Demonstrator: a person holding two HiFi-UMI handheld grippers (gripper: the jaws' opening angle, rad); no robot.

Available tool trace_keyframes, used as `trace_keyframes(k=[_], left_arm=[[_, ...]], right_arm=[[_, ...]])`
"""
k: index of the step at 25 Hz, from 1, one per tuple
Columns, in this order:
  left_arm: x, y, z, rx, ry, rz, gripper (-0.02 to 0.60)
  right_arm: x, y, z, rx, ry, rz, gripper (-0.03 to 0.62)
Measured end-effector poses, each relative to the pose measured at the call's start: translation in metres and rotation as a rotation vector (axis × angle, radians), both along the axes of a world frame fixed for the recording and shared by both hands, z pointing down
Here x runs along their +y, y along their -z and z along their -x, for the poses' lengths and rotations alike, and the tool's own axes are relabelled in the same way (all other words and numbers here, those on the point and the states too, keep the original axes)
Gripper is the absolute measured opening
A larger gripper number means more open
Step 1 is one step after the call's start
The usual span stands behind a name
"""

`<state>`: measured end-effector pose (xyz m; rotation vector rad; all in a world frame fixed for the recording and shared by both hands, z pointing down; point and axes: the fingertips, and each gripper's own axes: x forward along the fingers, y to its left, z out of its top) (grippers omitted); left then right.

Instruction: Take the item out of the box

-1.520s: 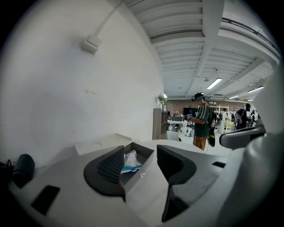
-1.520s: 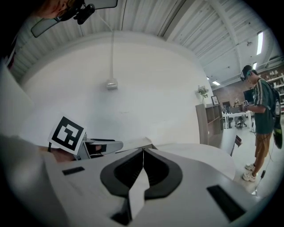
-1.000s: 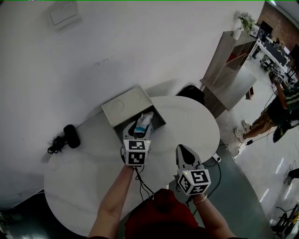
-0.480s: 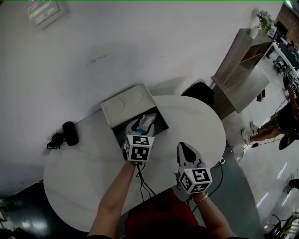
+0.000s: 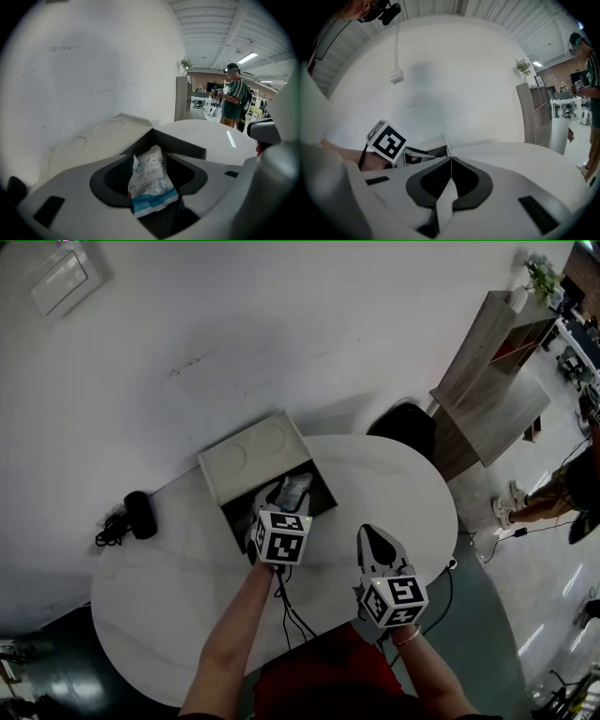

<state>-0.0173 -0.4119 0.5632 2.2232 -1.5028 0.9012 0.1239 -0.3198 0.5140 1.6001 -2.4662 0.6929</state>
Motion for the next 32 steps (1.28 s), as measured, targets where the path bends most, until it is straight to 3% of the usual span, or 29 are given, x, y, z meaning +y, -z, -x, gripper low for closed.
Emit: trace_keyframes(k=[19,26,32], left_arm=[[0.000,-0.039,-0.003,-0.065,-0.009,0.213,0.219],[0.000,-0.043,-0.002,-0.067,-0.007,0.238,0.213],[0.000,-0.044,-0.003,-0.087,-0.014,0.239,0.167]], right_arm=[[-0.019,-0.012,-0.001,-0.010,0.010,0.031,0.015],[-0.020,-0.013,0.000,-0.007,0.009,0.034,0.015],[-0.016,-0.013,-0.003,0.002,0.009,0.036,0.015]])
